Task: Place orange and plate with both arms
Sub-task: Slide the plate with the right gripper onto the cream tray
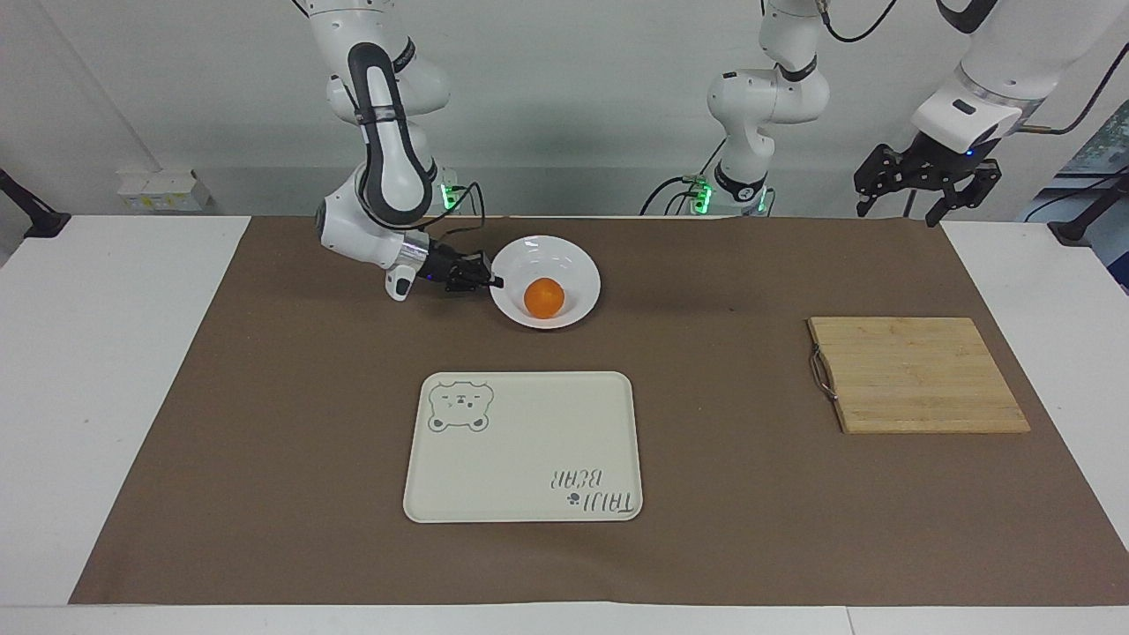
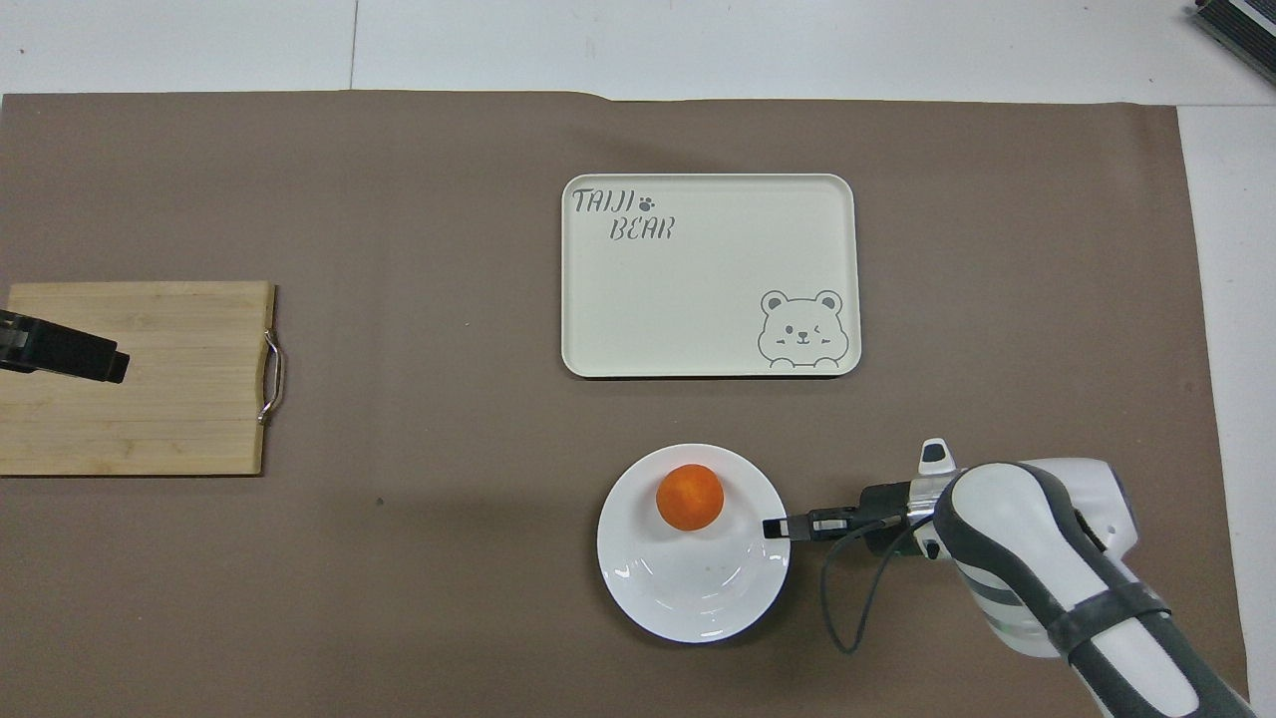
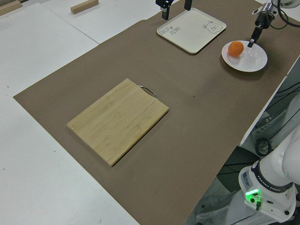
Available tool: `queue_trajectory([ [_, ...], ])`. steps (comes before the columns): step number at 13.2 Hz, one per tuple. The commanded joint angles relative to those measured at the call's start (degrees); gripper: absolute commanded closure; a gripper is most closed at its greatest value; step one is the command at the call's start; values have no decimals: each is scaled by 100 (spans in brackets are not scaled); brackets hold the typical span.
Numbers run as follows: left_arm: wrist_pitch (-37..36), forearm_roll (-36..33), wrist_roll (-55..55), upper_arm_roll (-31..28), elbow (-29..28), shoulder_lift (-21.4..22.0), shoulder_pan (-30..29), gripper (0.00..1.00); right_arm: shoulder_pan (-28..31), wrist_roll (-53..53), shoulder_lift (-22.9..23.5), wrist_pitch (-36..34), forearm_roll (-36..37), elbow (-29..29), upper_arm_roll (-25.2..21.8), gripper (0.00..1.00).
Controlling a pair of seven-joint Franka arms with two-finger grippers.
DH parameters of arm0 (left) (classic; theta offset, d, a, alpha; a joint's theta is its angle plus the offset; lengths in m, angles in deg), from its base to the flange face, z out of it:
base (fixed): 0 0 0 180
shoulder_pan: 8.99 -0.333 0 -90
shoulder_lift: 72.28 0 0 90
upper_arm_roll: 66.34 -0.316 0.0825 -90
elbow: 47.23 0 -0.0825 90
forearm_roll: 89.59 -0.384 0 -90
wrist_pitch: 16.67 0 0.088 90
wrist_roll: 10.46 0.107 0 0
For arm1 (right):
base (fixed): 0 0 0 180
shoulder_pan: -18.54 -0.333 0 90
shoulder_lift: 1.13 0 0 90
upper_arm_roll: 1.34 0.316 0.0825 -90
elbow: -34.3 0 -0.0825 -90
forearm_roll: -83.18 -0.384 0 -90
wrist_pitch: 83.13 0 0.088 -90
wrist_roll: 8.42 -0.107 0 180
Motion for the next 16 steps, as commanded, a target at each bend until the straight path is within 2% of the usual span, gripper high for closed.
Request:
queue_trajectory([
  [1,93,-94,-70,-14,-124,130,60,0,60,221,-17,51,-64,-142,0,100],
  [10,146,-76,-69,65,-133,130,68,0,130,-894,-158,-599,-11,-968,-35,100],
  [16,146,-76,-70,100,-133,130,68,0,657,-1247,-35,-1153,428,-1732,-26,100],
])
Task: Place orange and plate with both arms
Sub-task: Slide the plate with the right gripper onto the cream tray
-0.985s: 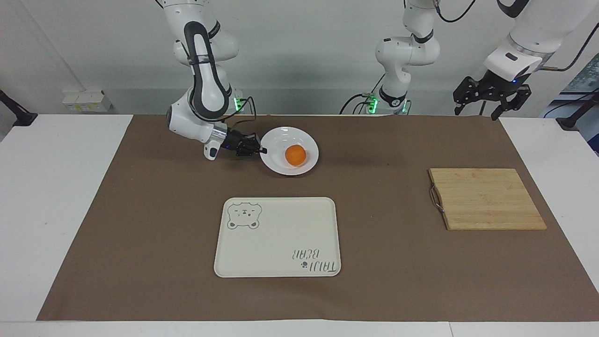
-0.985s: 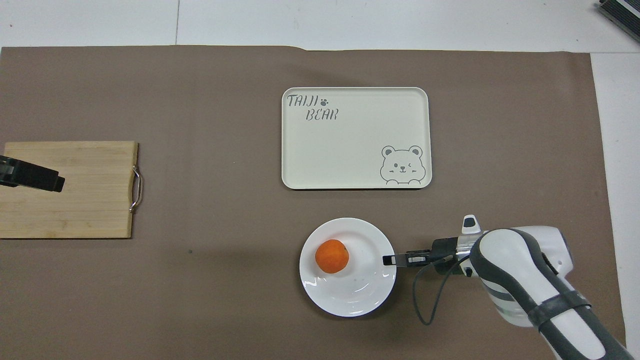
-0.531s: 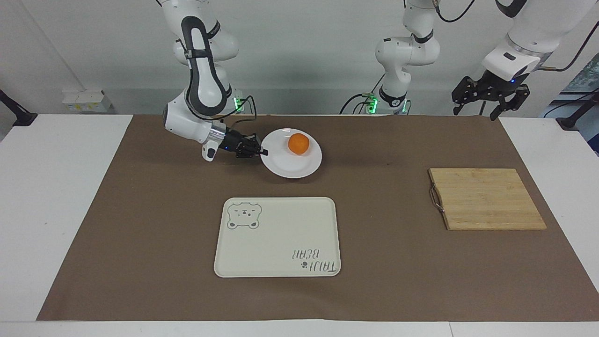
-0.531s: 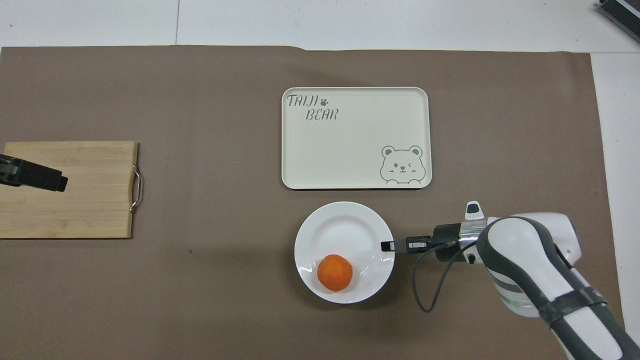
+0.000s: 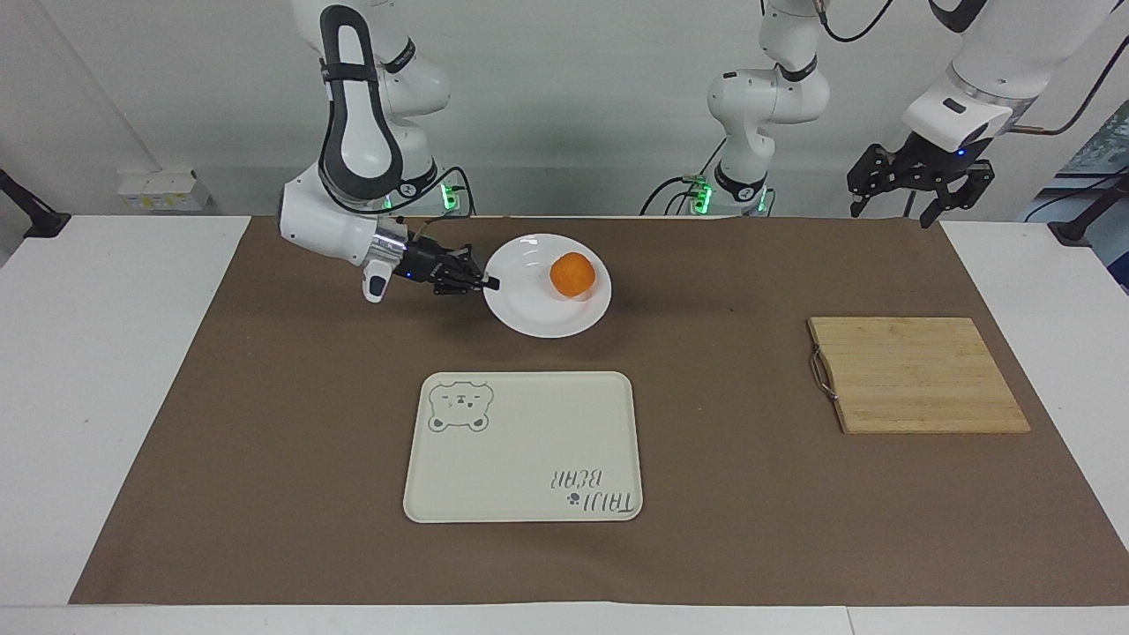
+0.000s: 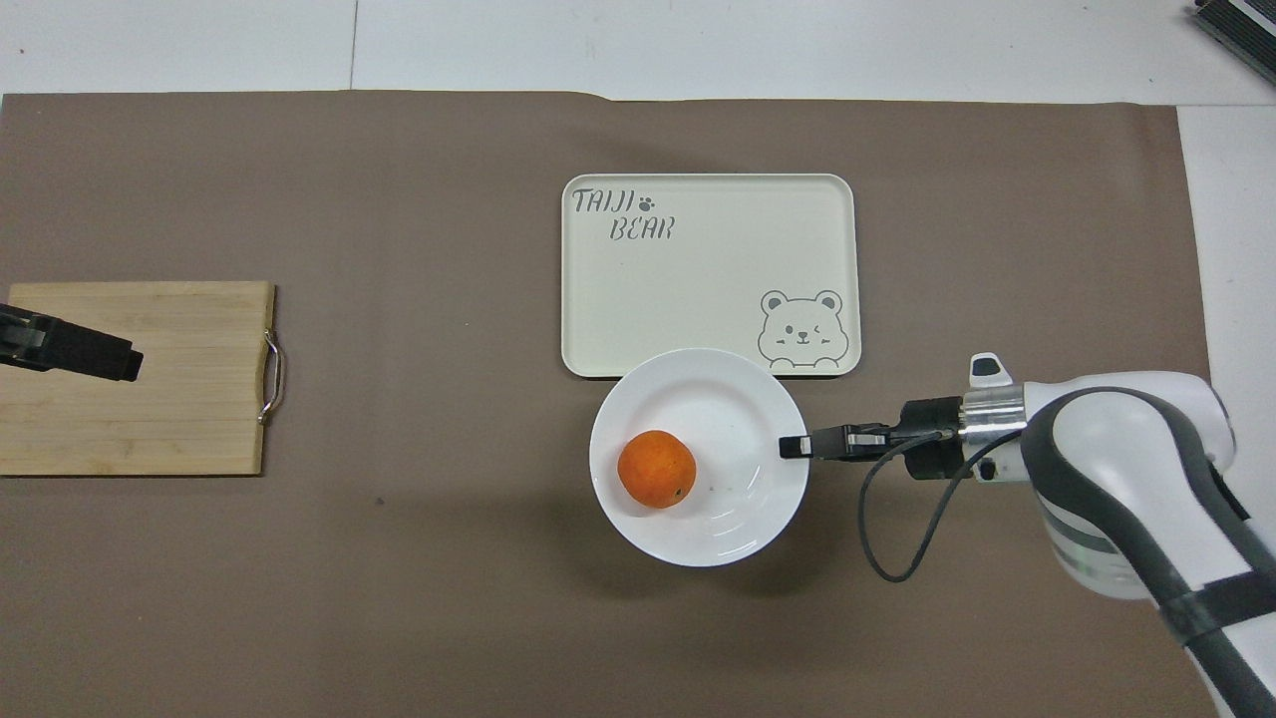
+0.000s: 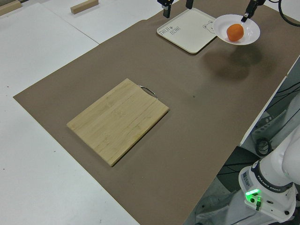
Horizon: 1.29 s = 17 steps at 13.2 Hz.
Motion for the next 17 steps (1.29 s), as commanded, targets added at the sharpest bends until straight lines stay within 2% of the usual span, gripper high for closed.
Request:
queue_trajectory([
  [1,107,-76,-70,-12,-133,129,64,0,283,-150,91,-368,151,-378,17,100],
  [4,98,-76,-61,-12,-133,129,55,0,486,-289,407,-545,282,-913,17,100],
  [12,98,-76,-87,5,-133,129,64,0,547,-1406,1356,-553,450,-2504,17,100],
  [17,98,-76,-87,23,-133,129,64,0,591,-1433,2251,-378,266,-3234,26,100],
])
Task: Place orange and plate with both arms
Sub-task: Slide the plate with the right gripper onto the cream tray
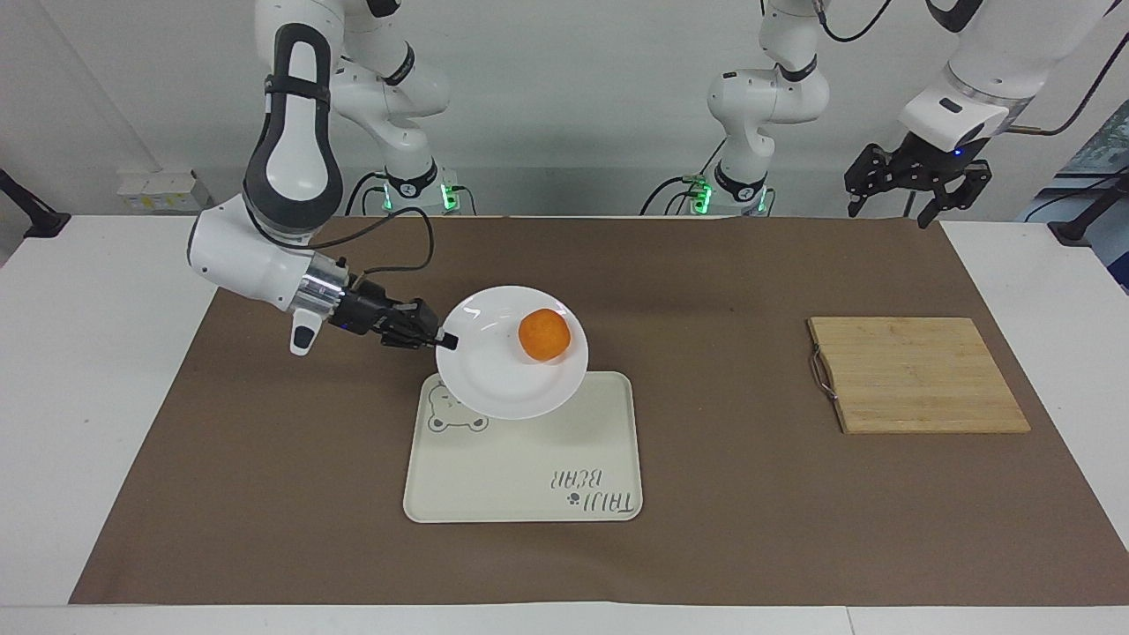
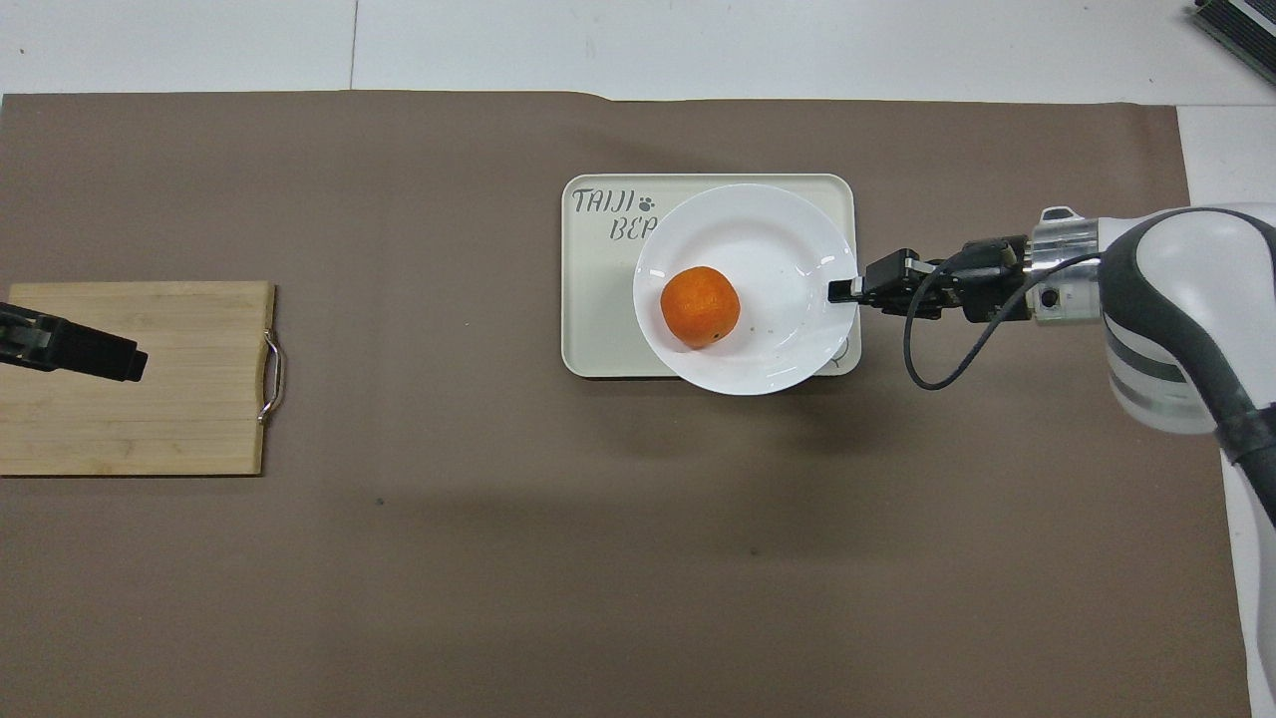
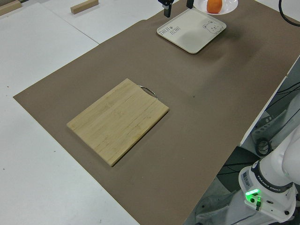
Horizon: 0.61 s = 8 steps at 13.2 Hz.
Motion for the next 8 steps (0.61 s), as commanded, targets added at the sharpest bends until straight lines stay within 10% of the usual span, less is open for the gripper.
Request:
queue_trajectory([
  [1,92,-76,-86,-13,-133,129,63,0,67,-148,670,-32,-131,-717,42,100],
  [8,92,-76,-86,-13,-142,138,63,0,-21,71,1655,583,-299,-1431,270,100],
])
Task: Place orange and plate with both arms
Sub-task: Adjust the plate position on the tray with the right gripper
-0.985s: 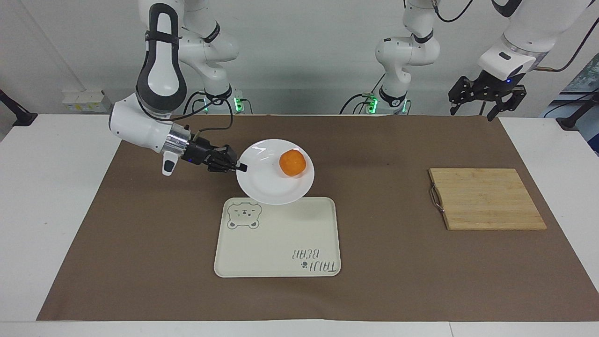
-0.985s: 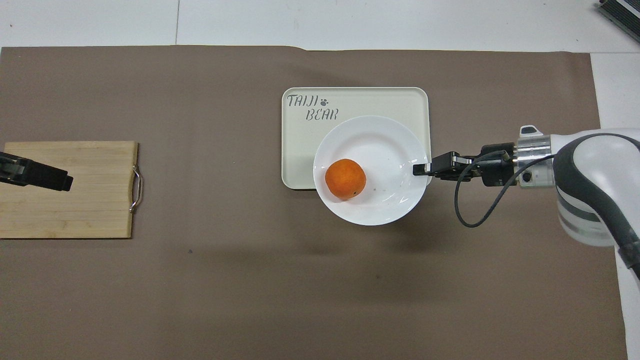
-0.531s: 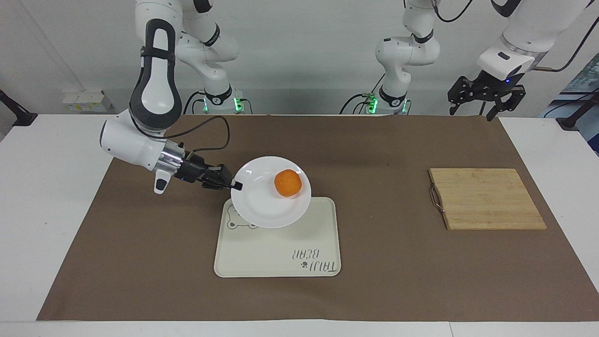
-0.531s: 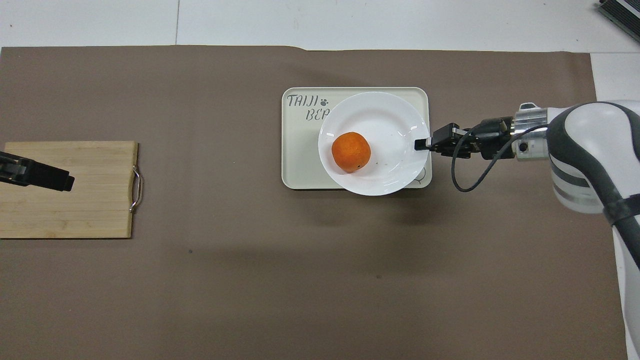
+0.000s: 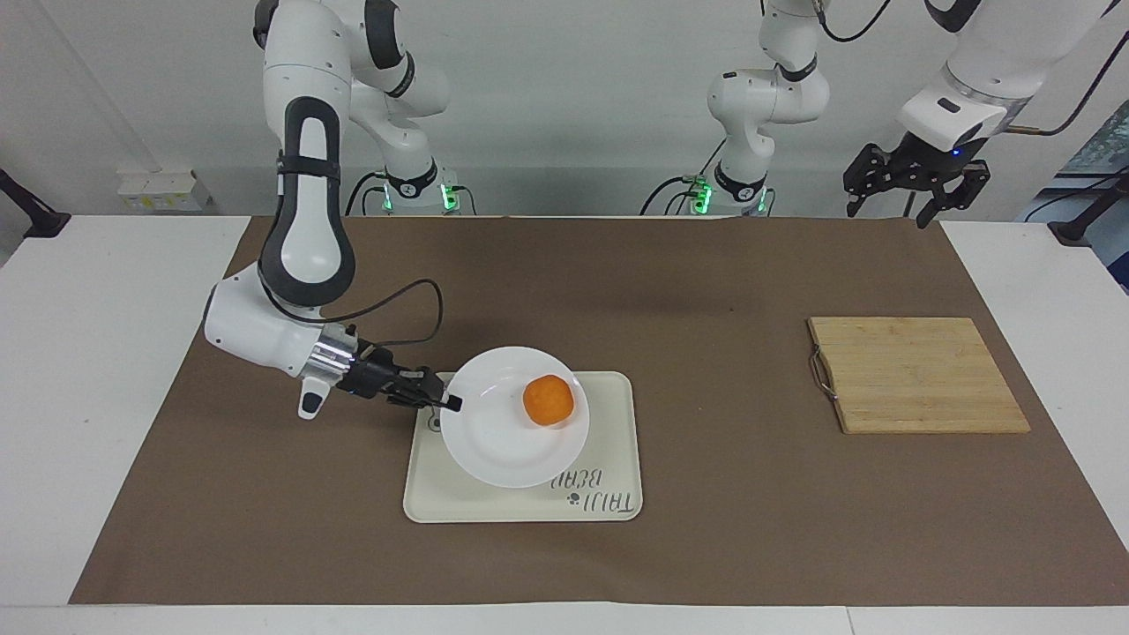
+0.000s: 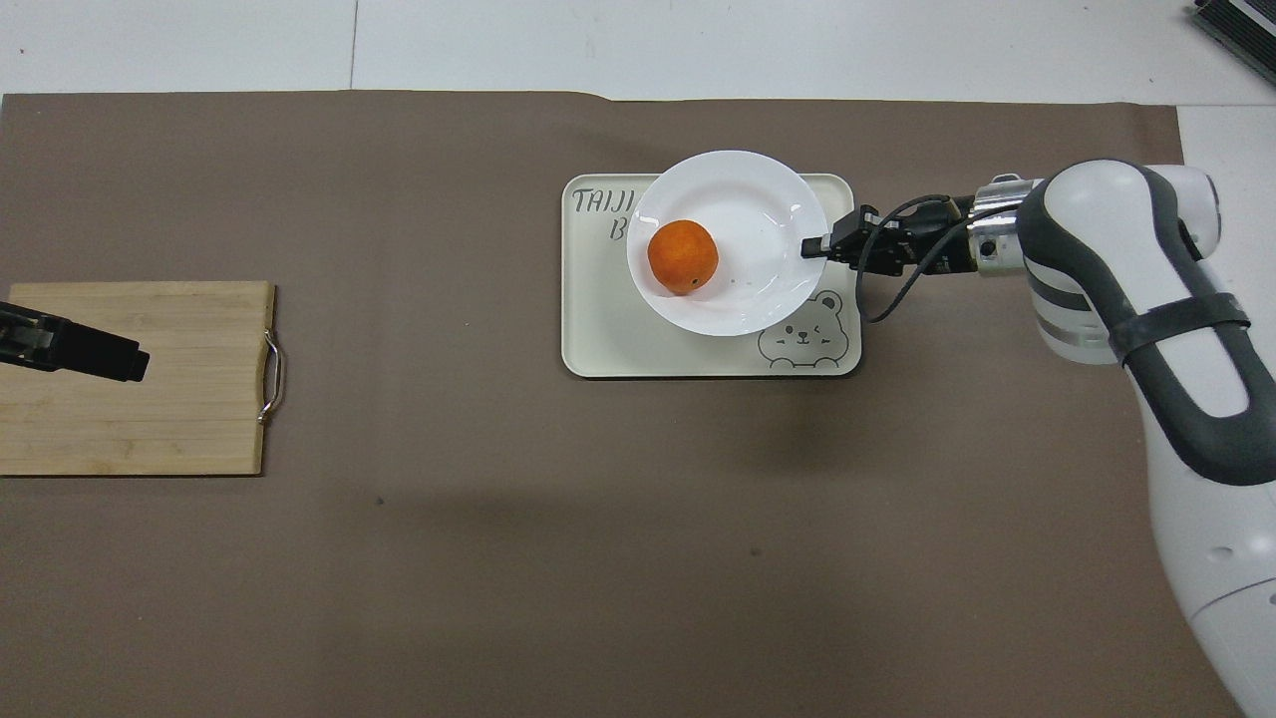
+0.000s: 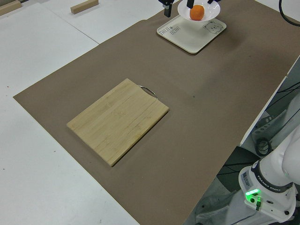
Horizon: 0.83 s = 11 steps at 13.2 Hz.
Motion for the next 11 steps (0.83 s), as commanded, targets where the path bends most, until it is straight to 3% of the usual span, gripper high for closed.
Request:
queue_trajectory([
  [1,92,-76,-85,-20,-133,129,63,0,24,120,348,142,-190,-281,140,100],
  [11,92,-76,-85,-11,-142,138,63,0,-107,613,595,362,-173,-228,210,100],
])
